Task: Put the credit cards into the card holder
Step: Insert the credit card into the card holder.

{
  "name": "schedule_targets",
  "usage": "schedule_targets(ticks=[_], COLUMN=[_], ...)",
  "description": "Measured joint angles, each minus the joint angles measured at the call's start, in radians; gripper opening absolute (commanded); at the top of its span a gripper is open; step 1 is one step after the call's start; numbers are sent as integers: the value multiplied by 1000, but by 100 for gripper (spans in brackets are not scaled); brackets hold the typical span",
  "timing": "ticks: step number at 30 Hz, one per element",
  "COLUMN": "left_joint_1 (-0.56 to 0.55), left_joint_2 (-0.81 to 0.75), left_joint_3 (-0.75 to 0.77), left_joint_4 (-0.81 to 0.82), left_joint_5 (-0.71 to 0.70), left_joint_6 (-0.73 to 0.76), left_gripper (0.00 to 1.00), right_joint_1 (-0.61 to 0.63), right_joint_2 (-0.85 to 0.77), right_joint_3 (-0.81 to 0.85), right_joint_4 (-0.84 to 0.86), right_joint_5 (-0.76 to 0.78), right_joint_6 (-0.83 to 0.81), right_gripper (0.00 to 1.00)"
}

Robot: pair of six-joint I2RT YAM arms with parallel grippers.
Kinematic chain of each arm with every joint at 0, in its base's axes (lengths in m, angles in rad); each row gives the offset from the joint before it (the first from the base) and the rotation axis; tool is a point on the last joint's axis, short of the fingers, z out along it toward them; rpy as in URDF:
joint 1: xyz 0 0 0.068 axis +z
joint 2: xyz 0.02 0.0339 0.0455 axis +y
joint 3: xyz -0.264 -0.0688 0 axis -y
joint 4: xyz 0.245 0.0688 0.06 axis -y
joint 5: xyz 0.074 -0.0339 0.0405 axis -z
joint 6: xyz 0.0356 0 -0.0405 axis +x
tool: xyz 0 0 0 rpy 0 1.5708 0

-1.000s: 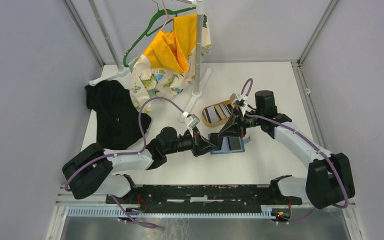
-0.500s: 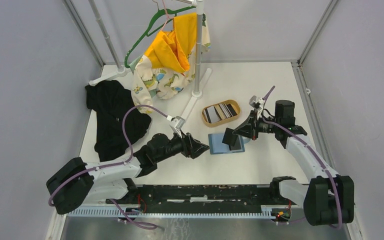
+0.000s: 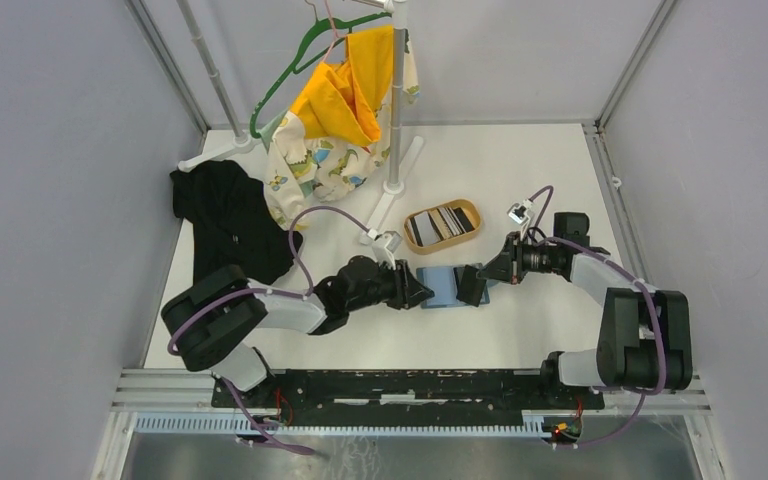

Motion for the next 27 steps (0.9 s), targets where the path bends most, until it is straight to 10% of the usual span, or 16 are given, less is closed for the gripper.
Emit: schedule_targets(ticks=[27], left_joint_1=[-119], left_joint_2=[134], left_joint_3=[229], left_joint_4=[-364], left_joint_5=[-346], left_joint_6=[22], left_gripper=[37], right_joint_1=[24], right_joint_2=[184], right_joint_3=[31], right_joint_4=[184], right_joint_5=[68], right_joint_6=[202], right_gripper=[0])
